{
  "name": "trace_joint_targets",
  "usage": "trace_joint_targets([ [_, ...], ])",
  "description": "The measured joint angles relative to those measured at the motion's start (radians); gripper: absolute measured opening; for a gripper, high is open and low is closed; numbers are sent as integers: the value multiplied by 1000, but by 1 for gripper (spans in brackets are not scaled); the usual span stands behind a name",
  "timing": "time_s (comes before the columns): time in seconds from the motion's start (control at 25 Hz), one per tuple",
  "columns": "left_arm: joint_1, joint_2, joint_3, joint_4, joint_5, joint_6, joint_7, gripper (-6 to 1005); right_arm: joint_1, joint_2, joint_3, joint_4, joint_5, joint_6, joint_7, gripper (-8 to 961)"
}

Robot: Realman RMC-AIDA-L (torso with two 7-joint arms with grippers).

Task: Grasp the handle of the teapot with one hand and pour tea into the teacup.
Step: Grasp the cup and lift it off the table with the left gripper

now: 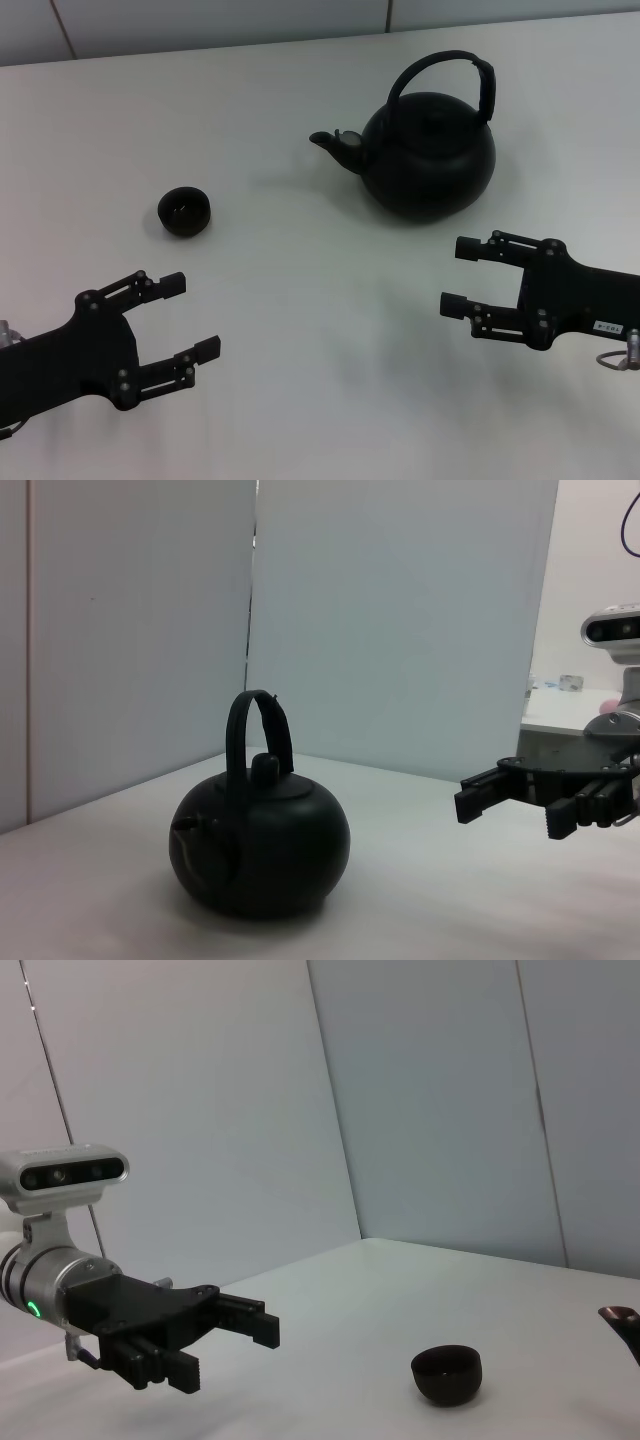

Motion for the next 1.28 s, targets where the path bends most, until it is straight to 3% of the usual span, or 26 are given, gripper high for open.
trace_joint_targets([
  [0.84, -11, -1, -10, 1, 11, -12, 7, 801, 30, 3, 8, 8, 5, 1, 0, 751],
  [1.04, -12, -9, -62, -4, 4, -31, 11, 801, 43, 5, 10, 19, 9, 6, 1, 751],
  [1.16, -33, -15, -96, -65, -41, -65, 41, 800, 47, 6, 14, 36, 19, 11, 1, 752],
  [1.28, -77, -15, -102, -206, -151, -82, 160, 800, 48, 6, 16, 43, 22, 26, -8, 752],
])
